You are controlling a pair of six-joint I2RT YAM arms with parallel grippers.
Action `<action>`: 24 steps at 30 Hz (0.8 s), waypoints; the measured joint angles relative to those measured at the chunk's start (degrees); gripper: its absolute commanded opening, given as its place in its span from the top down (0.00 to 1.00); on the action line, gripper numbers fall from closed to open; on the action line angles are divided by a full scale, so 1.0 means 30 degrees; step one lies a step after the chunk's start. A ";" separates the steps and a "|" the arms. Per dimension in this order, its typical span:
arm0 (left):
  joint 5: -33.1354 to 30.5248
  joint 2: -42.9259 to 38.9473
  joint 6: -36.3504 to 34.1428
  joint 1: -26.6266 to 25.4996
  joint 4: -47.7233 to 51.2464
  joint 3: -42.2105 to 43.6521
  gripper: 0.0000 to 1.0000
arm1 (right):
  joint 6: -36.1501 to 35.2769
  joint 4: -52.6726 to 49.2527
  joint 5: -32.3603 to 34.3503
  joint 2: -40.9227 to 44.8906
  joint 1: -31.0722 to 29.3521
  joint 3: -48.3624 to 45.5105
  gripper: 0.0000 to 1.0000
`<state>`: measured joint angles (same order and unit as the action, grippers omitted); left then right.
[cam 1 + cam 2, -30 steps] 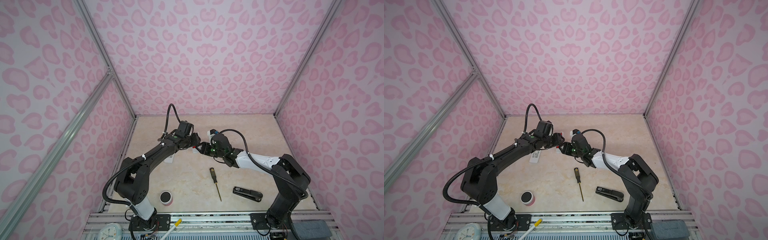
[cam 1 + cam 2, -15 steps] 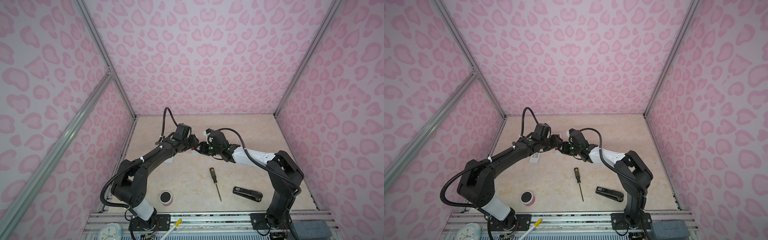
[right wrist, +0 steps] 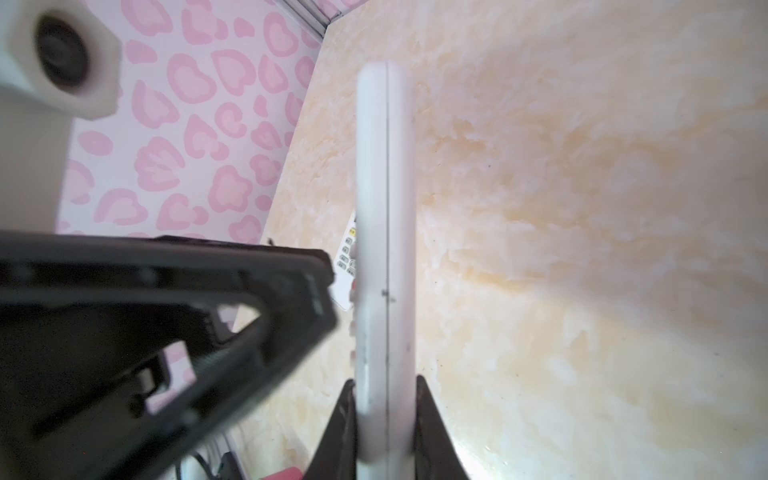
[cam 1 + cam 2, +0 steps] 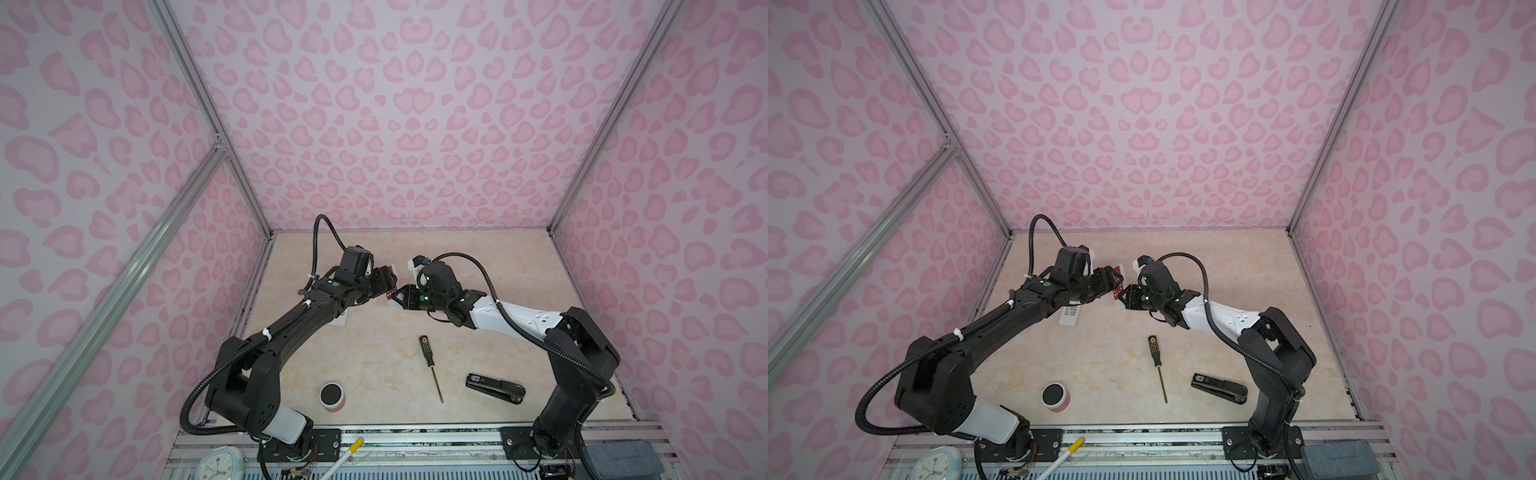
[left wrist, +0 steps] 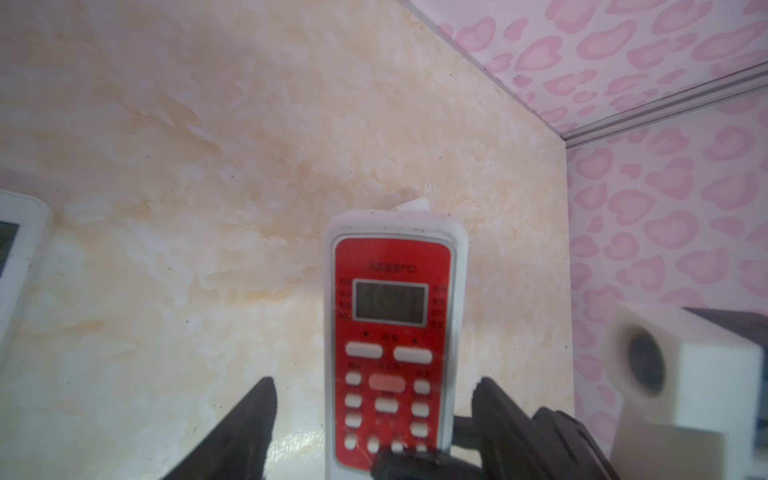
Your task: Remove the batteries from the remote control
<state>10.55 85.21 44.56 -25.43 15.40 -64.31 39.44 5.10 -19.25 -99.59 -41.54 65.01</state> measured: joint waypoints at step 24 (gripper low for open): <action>0.3687 -0.2441 0.5224 0.2171 0.1967 0.1209 0.41 | -1.5518 -0.3075 1.5373 0.0248 -0.7169 0.0481 0.81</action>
<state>21.61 77.89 60.23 -18.92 21.30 -60.69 -7.11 -4.12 26.87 -98.85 -63.05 66.46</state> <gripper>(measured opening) 0.608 0.181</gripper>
